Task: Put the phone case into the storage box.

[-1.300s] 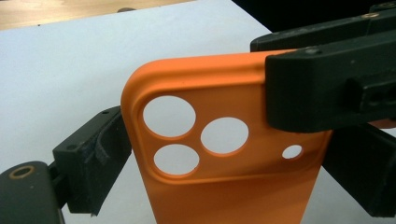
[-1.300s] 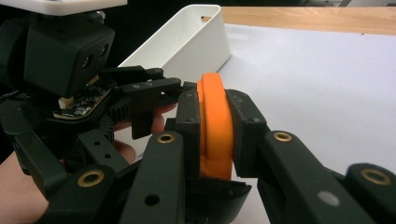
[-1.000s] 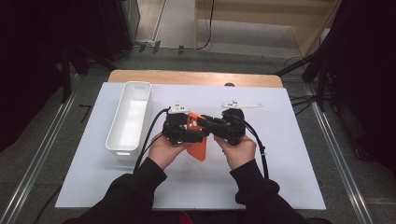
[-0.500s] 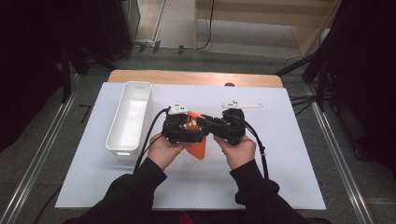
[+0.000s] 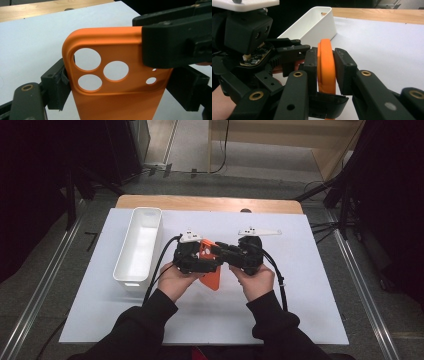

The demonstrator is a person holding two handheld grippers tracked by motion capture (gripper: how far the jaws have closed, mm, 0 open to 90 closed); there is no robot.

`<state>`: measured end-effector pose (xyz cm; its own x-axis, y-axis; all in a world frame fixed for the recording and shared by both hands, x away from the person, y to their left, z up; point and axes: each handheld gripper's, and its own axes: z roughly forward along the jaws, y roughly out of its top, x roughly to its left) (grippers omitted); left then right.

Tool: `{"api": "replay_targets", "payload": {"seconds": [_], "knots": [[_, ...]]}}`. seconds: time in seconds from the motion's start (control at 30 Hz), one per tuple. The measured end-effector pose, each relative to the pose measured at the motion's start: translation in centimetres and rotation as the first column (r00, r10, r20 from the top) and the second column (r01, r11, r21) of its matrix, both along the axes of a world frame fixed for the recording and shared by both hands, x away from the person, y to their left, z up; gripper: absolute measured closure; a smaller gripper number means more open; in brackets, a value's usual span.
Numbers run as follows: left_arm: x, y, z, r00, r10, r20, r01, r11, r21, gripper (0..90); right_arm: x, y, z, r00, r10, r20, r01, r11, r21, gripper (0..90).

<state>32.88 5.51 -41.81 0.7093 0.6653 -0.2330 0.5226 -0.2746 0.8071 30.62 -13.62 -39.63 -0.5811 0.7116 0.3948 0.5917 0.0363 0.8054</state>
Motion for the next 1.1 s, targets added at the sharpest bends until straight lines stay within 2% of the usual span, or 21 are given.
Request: {"api": "replay_targets", "payload": {"seconds": [0.23,0.47,0.83,1.1], "knots": [[0.0,0.1,-0.1,1.0,-0.002,0.002,0.002,1.0,0.009,16.0,0.1,-0.8,0.7,0.9999,-0.006,0.015,0.006,1.0,0.028,61.5],[0.2,0.3,-0.1,1.0,0.003,-0.003,-0.003,0.9998,0.018,15.9,0.1,-1.5,1.0,0.9991,-0.013,0.04,0.011,1.0,0.028,53.3],[0.4,0.9,0.2,0.9999,0.012,-0.006,-0.012,0.9999,0.011,16.0,0.2,-2.9,0.8,0.9997,-0.01,0.024,0.009,0.999,0.033,42.8],[0.4,1.1,0.3,0.9999,0.003,-0.011,-0.003,1.0,0.007,16.0,0.4,-4.1,0.0,0.9999,-0.007,0.012,0.007,1.0,0.012,38.7]]}}
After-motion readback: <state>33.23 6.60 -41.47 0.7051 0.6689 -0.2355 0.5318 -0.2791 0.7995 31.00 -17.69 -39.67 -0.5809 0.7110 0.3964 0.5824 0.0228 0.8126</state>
